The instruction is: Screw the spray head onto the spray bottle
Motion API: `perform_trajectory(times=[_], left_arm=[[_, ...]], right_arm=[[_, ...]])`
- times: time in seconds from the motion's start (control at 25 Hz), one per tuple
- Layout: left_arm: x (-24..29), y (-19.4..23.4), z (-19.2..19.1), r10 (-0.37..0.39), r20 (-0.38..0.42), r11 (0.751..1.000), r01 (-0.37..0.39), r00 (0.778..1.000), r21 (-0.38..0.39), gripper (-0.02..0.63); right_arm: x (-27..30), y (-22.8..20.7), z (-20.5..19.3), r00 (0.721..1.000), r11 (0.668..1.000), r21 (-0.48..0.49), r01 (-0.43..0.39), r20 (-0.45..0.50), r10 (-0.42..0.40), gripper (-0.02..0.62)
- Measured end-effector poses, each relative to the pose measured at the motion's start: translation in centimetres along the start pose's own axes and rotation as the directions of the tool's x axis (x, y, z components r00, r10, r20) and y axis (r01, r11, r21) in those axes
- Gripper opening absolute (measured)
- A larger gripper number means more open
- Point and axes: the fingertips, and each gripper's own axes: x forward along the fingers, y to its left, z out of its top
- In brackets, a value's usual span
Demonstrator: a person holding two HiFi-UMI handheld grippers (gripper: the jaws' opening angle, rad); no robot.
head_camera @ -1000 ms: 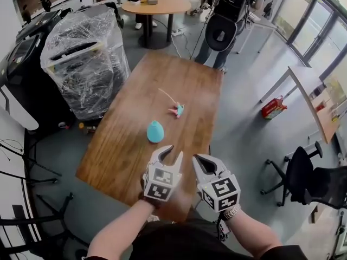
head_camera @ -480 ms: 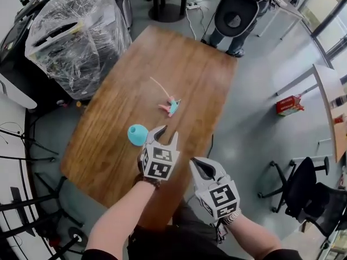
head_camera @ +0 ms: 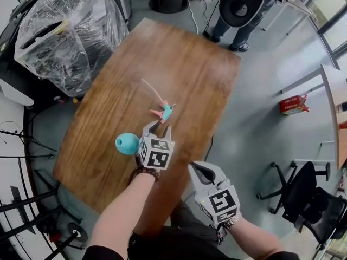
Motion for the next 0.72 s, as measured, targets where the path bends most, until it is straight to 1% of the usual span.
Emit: perform_trajectory(times=[0.32,0.36,0.44,0.48,0.64,0.72], left_arm=[[1.7,0.6,-0.8,0.015,-0.055,1.000,-0.016,0.998,-0.011,0.143],[1.8,0.7,-1.0,0.016,-0.061,1.000,-0.017,0.998,-0.011,0.136],[2.0,0.8,-1.2,0.015,-0.070,1.000,-0.016,0.997,-0.009,0.090],[2.1,0.8,-1.2,0.014,-0.072,1.000,-0.015,0.997,-0.006,0.078],[1.7,0.5,-1.0,0.007,-0.065,1.000,-0.007,0.998,0.005,0.071],[1.3,0.0,-0.7,-0.014,-0.056,1.000,0.015,0.998,0.009,0.069]], right_arm=[[0.1,-1.4,0.1,1.000,1.000,0.002,-0.013,-0.001,0.013,-0.006],[0.2,-1.6,0.1,1.000,1.000,0.004,-0.015,0.001,0.015,-0.006],[0.2,-1.7,0.1,1.000,1.000,0.008,-0.018,0.002,0.018,-0.006],[0.2,-1.8,0.1,1.000,1.000,0.008,-0.019,0.003,0.019,-0.006],[0.0,-2.0,0.2,1.000,1.000,0.007,-0.020,0.013,0.020,-0.006],[-0.2,-2.1,0.4,1.000,1.000,0.005,-0.018,0.019,0.018,-0.006]])
